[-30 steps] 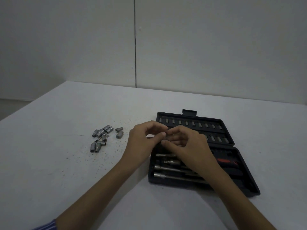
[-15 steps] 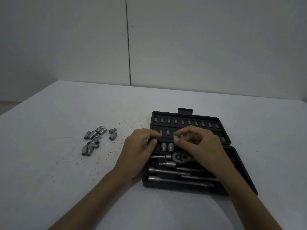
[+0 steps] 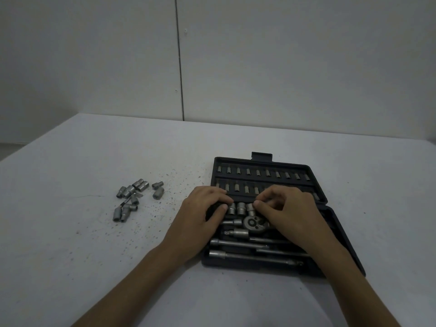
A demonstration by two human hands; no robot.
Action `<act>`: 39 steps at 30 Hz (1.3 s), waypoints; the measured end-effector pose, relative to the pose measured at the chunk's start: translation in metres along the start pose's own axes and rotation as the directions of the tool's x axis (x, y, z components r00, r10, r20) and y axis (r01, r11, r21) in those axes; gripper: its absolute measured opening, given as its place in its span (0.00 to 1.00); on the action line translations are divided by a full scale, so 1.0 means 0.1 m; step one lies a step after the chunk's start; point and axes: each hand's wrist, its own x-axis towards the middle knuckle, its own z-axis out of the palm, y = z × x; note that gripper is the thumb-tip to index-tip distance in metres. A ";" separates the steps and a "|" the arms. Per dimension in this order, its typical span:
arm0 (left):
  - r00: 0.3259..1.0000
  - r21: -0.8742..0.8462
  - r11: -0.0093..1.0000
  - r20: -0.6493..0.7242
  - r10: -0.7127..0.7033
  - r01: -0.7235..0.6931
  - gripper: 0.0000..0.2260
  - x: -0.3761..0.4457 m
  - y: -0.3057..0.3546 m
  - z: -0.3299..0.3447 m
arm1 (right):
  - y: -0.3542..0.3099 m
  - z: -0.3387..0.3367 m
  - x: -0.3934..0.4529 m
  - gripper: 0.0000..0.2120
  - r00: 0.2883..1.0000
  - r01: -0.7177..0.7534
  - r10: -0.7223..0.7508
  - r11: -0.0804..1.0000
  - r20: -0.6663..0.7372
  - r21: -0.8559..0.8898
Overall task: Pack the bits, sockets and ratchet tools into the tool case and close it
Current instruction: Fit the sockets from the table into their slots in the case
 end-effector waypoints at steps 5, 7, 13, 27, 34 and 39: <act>1.000 0.001 1.000 0.002 0.000 0.000 0.11 -0.01 0.01 0.00 | 0.00 0.00 -0.01 0.04 1.000 -0.011 0.011 1.000 -0.013 -0.007; 1.000 0.001 1.000 0.001 0.001 -0.001 0.11 0.00 0.01 0.00 | 0.00 0.02 -0.01 0.05 1.000 -0.016 0.016 1.000 -0.019 0.001; 1.000 0.018 1.000 -0.008 0.017 -0.017 0.07 0.00 0.01 0.00 | 0.03 0.07 0.00 0.06 0.998 -0.024 0.021 0.998 -0.062 -0.051; 1.000 0.024 1.000 -0.001 0.018 -0.018 0.07 0.00 0.01 0.00 | 0.04 0.01 0.01 0.06 1.000 0.024 -0.024 0.999 -0.003 -0.036; 1.000 0.018 1.000 0.001 0.020 -0.020 0.09 0.00 0.02 0.00 | 0.01 0.01 -0.03 0.04 0.999 0.049 -0.050 0.995 -0.014 -0.091; 1.000 0.018 1.000 0.010 0.015 -0.015 0.11 0.00 0.04 -0.01 | -0.01 0.00 -0.04 0.03 0.999 0.052 -0.054 0.990 -0.005 -0.130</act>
